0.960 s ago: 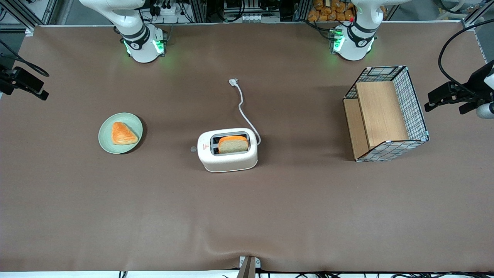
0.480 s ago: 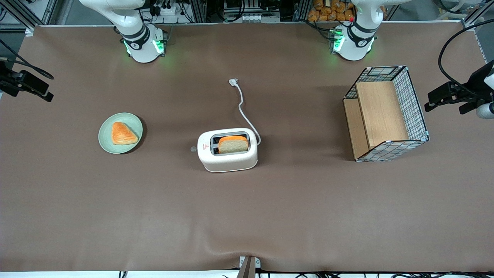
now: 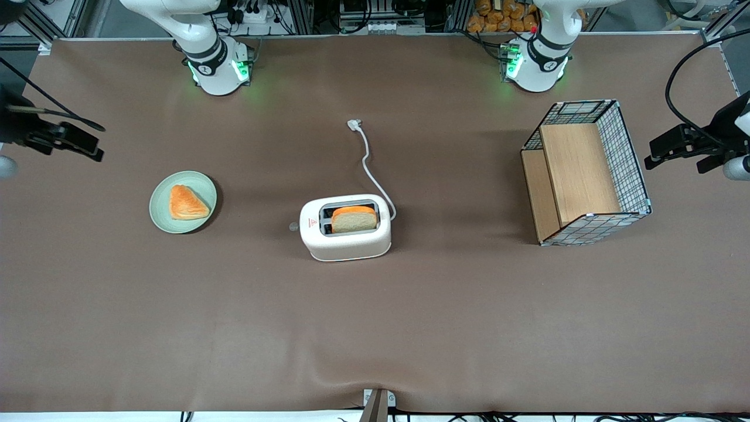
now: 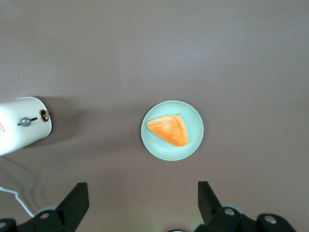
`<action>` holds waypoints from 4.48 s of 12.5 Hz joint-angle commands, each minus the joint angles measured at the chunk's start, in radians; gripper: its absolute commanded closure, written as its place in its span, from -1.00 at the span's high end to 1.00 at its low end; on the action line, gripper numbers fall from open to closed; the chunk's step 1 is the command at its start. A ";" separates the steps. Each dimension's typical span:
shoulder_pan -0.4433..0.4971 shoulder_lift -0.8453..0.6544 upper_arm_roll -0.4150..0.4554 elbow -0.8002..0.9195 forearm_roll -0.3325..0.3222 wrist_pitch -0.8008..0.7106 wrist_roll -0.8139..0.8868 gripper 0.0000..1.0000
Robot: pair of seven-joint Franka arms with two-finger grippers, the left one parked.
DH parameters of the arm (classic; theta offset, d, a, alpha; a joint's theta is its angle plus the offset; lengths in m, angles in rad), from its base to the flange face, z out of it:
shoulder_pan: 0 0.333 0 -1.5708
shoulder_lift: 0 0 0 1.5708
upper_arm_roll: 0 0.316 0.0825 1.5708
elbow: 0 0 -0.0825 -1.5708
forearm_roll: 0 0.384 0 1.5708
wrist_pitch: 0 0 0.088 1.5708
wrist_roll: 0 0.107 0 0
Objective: Press toaster button with right arm
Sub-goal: 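Move the right gripper in past the green plate toward the toaster, then bring the right gripper fingertips against the toaster's side lever, then push the toaster lever down with the right gripper and hold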
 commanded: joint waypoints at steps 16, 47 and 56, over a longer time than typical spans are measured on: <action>0.150 0.315 0.017 -0.115 0.353 0.301 -0.112 -1.00; 0.288 0.548 0.016 -0.184 0.591 0.674 -0.263 -1.00; 0.317 0.596 0.016 -0.195 0.592 0.772 -0.280 -1.00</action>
